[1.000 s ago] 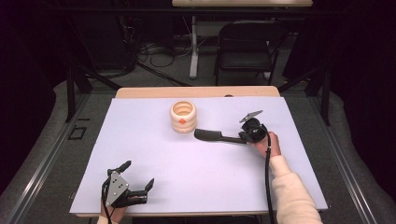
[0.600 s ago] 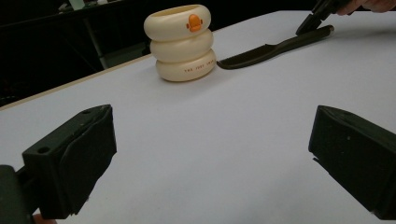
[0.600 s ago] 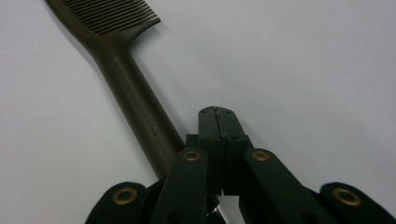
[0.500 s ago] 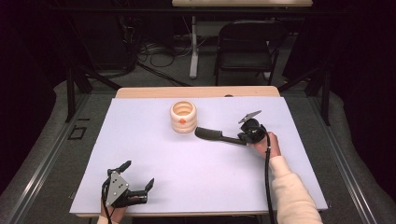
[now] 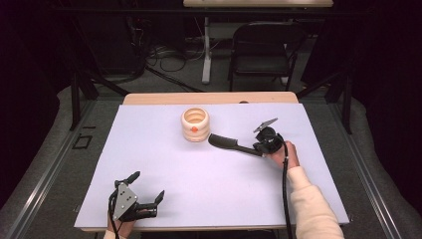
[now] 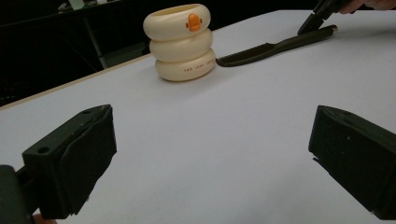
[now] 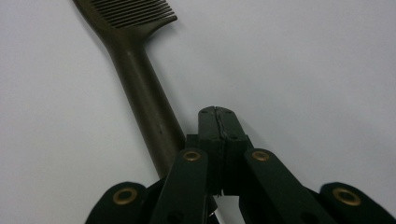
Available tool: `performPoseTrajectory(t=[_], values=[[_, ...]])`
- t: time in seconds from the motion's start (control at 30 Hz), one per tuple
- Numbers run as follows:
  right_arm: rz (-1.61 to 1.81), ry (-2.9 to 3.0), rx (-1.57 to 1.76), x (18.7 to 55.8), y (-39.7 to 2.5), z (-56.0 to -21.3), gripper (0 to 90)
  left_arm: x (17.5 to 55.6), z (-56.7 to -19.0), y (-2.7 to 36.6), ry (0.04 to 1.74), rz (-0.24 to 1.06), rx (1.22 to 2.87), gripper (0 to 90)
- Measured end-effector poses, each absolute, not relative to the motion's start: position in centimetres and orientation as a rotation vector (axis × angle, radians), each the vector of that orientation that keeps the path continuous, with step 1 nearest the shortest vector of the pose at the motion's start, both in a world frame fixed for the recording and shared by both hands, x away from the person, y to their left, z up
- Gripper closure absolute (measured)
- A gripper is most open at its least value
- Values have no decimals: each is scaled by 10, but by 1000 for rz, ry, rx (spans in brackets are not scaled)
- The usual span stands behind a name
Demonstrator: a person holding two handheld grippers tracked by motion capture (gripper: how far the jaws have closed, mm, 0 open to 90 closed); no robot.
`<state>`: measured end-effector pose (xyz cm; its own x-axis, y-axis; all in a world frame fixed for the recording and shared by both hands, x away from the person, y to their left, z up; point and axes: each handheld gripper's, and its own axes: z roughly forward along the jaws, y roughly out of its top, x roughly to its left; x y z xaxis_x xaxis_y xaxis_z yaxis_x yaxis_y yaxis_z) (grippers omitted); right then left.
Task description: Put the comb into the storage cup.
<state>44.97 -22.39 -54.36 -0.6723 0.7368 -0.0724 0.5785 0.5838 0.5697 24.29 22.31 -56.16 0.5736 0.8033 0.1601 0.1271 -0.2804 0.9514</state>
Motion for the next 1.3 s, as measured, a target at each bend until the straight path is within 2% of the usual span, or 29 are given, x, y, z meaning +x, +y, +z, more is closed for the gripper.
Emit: performPoseTrajectory(t=[0.4, 0.67, 1.3], values=[[726, 2531, 1084, 448, -222, -542, 900, 243, -562, 223, 769, 802, 1753, 8], [704, 2502, 1037, 448, -225, -536, 767, 243, -562, 223, 767, 803, 1756, 7], [688, 2520, 939, 448, -220, -511, 531, 242, -562, 222, 765, 805, 1757, 7]])
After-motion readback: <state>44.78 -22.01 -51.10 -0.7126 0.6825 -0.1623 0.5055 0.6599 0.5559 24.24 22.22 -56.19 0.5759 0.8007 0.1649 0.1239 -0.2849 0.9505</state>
